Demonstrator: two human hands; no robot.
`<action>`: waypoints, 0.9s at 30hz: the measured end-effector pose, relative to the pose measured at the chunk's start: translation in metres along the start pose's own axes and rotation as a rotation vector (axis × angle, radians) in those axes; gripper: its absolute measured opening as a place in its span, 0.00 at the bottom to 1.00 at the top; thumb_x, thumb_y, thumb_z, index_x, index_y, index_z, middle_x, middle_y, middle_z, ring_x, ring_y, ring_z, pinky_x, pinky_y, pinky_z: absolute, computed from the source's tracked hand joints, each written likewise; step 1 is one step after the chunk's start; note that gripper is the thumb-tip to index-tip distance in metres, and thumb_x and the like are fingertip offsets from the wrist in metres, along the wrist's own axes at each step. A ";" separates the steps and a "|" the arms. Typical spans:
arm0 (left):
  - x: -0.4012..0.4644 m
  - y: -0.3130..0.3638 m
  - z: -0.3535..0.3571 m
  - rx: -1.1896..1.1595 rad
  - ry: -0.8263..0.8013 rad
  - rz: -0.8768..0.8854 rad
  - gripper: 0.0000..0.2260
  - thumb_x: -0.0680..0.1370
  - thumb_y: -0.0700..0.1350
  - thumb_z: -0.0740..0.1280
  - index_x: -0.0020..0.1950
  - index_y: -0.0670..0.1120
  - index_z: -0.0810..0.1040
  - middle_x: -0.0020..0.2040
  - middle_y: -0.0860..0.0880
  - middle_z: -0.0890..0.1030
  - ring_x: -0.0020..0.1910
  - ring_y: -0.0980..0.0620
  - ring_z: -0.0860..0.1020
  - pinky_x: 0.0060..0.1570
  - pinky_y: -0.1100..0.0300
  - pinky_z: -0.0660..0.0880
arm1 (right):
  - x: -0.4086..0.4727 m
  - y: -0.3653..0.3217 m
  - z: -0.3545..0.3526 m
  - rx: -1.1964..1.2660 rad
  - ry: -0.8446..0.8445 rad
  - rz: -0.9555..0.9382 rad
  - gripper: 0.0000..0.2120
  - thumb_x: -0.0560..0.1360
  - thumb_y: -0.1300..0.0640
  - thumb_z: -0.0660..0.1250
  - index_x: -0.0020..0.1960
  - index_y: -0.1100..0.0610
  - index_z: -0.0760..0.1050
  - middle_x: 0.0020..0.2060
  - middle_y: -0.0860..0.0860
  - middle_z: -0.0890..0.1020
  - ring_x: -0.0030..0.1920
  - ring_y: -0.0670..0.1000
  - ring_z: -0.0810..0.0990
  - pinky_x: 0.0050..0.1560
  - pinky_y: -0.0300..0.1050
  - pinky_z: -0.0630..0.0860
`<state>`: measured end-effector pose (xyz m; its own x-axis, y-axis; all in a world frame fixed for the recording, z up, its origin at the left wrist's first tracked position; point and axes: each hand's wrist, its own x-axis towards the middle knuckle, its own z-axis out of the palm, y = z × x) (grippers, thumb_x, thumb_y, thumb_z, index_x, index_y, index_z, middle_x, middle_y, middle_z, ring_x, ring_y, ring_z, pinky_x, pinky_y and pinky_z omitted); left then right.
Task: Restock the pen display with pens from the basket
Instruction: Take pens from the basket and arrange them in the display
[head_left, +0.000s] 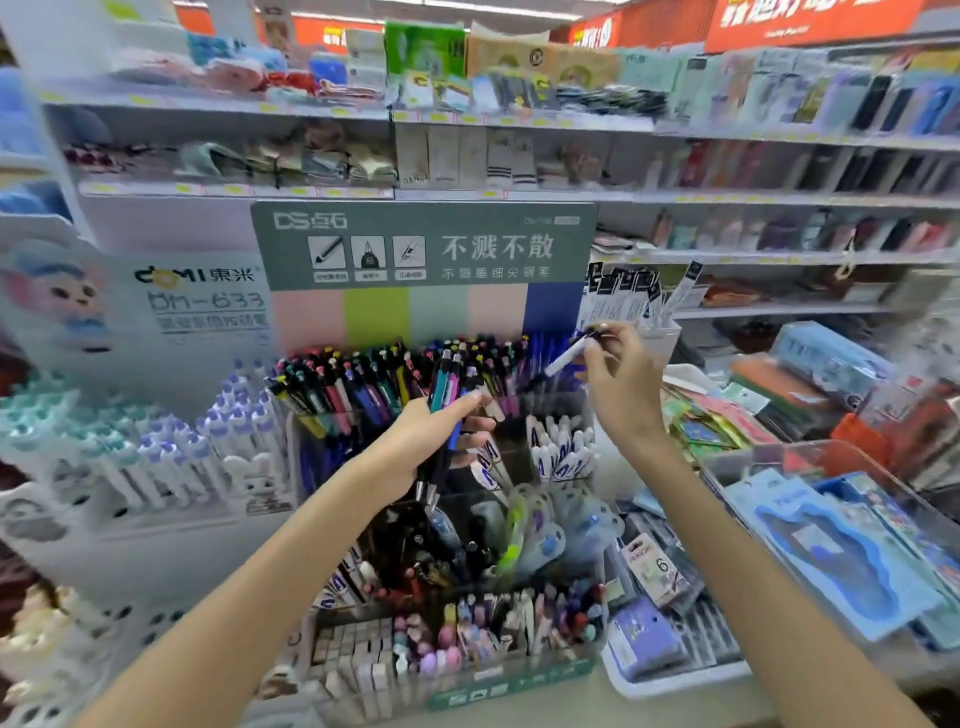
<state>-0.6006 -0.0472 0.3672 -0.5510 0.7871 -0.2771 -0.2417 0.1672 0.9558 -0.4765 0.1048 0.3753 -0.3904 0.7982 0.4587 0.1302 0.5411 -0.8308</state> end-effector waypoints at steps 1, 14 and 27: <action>0.000 0.002 -0.003 -0.002 -0.010 0.006 0.08 0.80 0.49 0.63 0.50 0.47 0.81 0.40 0.49 0.83 0.29 0.59 0.79 0.33 0.64 0.79 | 0.002 -0.002 0.004 -0.066 -0.031 -0.045 0.04 0.79 0.60 0.61 0.54 0.56 0.72 0.42 0.51 0.81 0.44 0.54 0.82 0.48 0.54 0.80; 0.000 0.006 -0.032 -0.085 -0.116 -0.026 0.09 0.80 0.49 0.63 0.53 0.47 0.81 0.34 0.53 0.83 0.29 0.58 0.79 0.36 0.62 0.79 | 0.032 -0.008 0.032 -0.722 -0.365 -0.167 0.13 0.73 0.49 0.71 0.50 0.58 0.82 0.45 0.55 0.83 0.48 0.56 0.80 0.47 0.49 0.77; -0.007 0.008 -0.047 -0.107 -0.114 -0.032 0.10 0.80 0.49 0.63 0.54 0.46 0.80 0.40 0.52 0.84 0.33 0.58 0.80 0.35 0.62 0.80 | 0.022 -0.004 0.037 -0.414 -0.358 0.015 0.13 0.73 0.56 0.71 0.55 0.61 0.81 0.48 0.56 0.85 0.49 0.52 0.82 0.56 0.50 0.78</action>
<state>-0.6359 -0.0792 0.3720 -0.4489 0.8458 -0.2885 -0.3447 0.1340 0.9291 -0.5192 0.1102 0.3768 -0.6617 0.7062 0.2517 0.4580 0.6466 -0.6101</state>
